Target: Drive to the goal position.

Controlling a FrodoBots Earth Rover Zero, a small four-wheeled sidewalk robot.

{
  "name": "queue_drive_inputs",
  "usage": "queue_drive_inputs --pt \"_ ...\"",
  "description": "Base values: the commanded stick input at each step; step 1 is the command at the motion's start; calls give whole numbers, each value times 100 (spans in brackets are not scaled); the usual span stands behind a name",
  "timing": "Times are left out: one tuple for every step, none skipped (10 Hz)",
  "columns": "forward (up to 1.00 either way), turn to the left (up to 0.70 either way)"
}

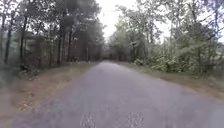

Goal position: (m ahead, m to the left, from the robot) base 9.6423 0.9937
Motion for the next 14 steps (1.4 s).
queue_drive_inputs --pt "45 0" --pt "45 0" --pt "45 0" --pt "45 0" --pt "45 0" --pt "45 0" --pt "45 0" --pt "45 0" --pt "45 0" --pt "45 0" --pt "45 0" --pt "45 0" --pt "45 0" --pt "45 0"
